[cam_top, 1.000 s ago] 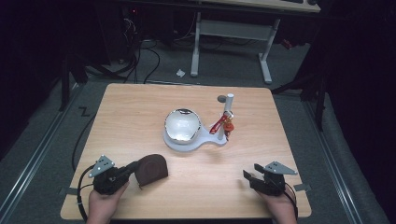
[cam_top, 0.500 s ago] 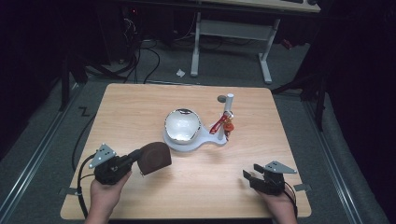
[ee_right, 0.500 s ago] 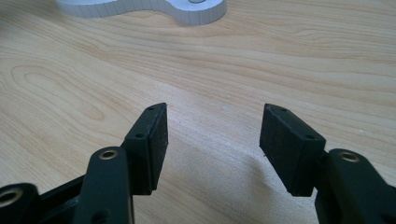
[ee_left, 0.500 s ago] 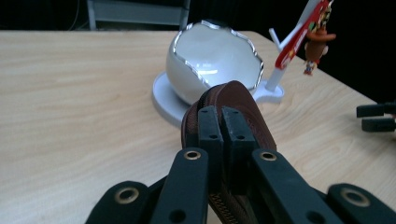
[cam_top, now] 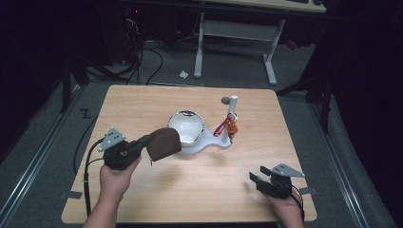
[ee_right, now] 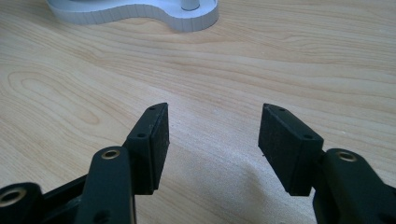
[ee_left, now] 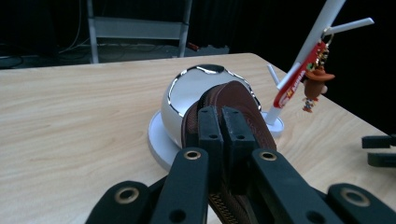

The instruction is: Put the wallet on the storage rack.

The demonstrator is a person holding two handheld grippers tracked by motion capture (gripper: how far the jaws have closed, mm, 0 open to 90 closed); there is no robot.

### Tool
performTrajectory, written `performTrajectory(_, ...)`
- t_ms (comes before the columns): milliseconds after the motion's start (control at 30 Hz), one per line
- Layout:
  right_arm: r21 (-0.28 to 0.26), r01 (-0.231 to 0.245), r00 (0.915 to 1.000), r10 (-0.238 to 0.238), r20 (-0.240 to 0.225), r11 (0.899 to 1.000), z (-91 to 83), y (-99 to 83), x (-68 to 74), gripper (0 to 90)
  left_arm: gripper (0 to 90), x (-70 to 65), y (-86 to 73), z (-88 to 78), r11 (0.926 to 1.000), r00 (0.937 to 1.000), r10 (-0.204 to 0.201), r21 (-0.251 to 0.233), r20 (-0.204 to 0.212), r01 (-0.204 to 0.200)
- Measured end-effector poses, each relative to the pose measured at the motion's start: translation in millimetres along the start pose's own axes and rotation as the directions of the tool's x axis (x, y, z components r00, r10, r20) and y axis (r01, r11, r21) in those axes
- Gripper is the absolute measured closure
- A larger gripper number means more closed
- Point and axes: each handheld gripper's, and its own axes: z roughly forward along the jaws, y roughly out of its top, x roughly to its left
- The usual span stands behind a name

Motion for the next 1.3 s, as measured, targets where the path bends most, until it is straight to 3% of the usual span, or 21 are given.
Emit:
performTrajectory(400,-0.002,-0.001,1.0,0.001,-0.005,1.0,-0.6,0.3,-0.2,43.5,87.9,7.8,21.2,39.9,0.9984,0.9984,0.006,0.056,-0.056,-0.003)
performTrajectory(800,-0.002,0.003,1.0,-0.003,-0.007,1.0,-0.6,-0.1,0.8,43.7,87.7,17.6,24.3,56.4,0.9962,0.996,-0.002,0.086,-0.089,0.009)
performTrajectory(1300,0.004,0.009,0.9999,-0.009,-0.015,1.0,0.0,-0.7,2.6,43.8,86.9,12.7,26.0,72.7,0.9947,0.994,-0.001,0.102,-0.109,0.013)
